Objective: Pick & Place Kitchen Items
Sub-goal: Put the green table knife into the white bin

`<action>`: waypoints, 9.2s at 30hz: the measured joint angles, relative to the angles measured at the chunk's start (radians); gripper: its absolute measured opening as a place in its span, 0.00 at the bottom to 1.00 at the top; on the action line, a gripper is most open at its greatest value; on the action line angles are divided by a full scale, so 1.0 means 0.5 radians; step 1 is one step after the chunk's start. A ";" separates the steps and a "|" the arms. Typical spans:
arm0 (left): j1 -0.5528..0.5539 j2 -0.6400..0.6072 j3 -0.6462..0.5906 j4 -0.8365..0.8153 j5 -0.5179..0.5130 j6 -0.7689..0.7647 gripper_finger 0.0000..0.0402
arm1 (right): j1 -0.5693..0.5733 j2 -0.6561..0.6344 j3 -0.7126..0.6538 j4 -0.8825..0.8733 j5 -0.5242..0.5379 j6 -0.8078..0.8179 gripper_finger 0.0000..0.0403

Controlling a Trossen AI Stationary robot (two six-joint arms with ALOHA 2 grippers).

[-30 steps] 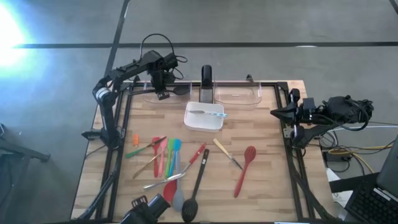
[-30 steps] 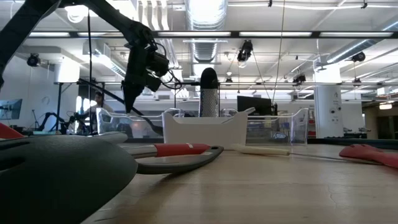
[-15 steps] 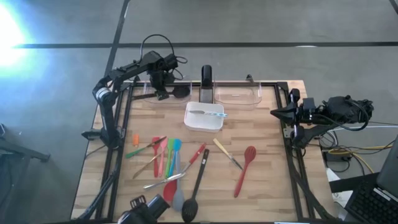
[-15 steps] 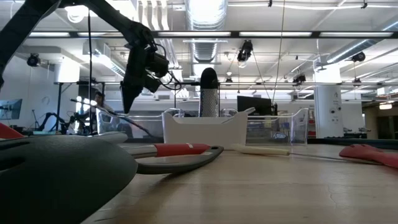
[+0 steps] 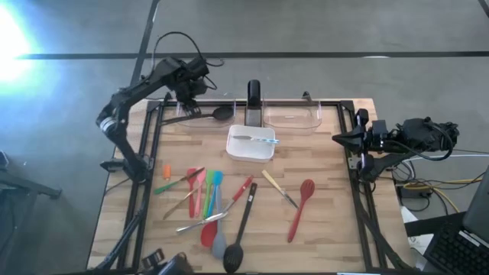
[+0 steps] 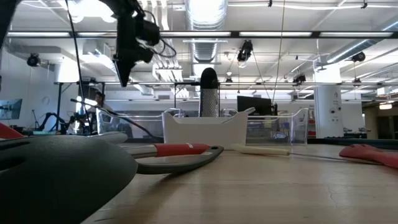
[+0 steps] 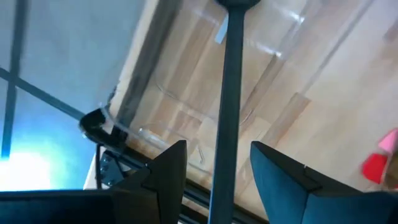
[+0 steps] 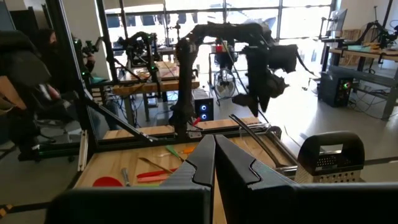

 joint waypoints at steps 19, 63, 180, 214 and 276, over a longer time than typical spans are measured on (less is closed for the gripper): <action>-0.684 -0.603 -0.008 -0.102 0.181 -0.477 0.45 | 0.001 0.000 0.000 0.000 0.000 -0.001 0.02; -1.870 -0.973 -1.561 -0.074 0.028 -2.554 0.45 | 0.001 0.000 0.000 0.000 0.000 0.000 0.02; -1.856 -0.738 -1.932 0.796 0.278 -1.901 0.35 | -0.001 0.040 0.002 0.339 -0.142 -0.019 0.02; -1.855 -0.746 -1.769 1.098 0.144 -1.697 0.35 | 0.155 1.507 0.368 -0.312 -0.942 0.802 0.06; -1.576 -0.743 -2.121 1.125 0.485 -1.468 0.09 | 0.153 1.500 0.336 -0.302 -0.833 0.709 0.06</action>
